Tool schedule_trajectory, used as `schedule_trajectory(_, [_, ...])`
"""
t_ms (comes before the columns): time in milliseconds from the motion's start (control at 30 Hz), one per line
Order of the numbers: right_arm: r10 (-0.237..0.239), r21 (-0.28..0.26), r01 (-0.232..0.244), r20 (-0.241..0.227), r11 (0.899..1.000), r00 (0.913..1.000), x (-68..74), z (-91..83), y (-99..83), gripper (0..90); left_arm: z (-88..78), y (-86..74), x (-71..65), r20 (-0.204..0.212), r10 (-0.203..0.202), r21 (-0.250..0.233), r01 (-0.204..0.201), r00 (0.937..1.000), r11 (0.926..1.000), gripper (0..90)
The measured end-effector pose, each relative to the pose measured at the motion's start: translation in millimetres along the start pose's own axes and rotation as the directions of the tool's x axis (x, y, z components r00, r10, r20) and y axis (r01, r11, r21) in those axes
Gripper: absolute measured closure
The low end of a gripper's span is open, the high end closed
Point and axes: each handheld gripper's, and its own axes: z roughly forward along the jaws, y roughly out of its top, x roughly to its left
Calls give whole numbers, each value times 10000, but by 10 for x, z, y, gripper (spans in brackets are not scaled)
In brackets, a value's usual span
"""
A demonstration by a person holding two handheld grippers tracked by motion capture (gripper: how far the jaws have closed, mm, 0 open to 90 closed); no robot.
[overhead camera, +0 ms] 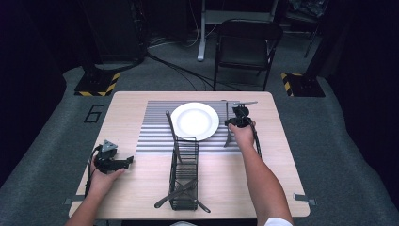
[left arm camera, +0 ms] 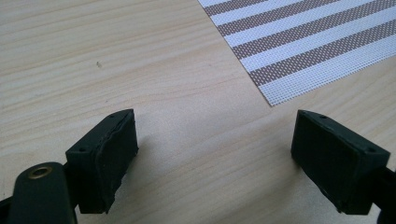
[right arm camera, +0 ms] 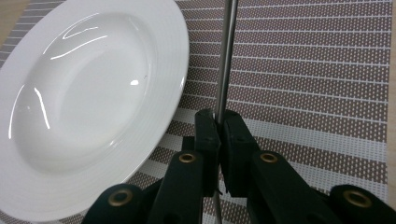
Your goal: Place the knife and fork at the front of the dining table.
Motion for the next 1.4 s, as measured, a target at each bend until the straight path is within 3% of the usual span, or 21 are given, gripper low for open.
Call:
schedule_trajectory(333, [1006, -321, -992, 451, 9946, 9939, -29, 81, 29, 870, 0, 0, 0, 0, 3, -1, -3, 10000, 10000, 144])
schedule_trajectory(667, [1706, -424, -1686, 484, 9848, 9841, -100, 148, 21, 870, 0, 0, -1, -1, 1, -3, -1, 10000, 10000, 144])
schedule_trajectory(933, [1995, -491, -1967, 594, 9792, 9781, -142, 182, 13, 869, -1, 0, -2, 4, -9, 12, 9, 10000, 10000, 144])
schedule_trajectory(967, [2209, -510, -2180, 589, 9746, 9735, -135, 188, 19, 870, 0, 0, -1, -1, 1, -4, -1, 10000, 10000, 145])
schedule_trajectory(1100, [2110, -524, -2078, 641, 9768, 9754, -156, 210, 3, 870, 5, -2, -5, -15, -1, -77, 1, 10000, 10000, 145])
schedule_trajectory(1233, [2407, -562, -2372, 672, 9698, 9683, -142, 232, 4, 868, 5, -2, -5, -12, 7, -81, -7, 10000, 10000, 146])
schedule_trajectory(1400, [2469, -559, -2431, 764, 9684, 9660, -154, 252, -6, 864, 5, -2, -5, -12, 7, -85, -7, 10000, 10000, 147])
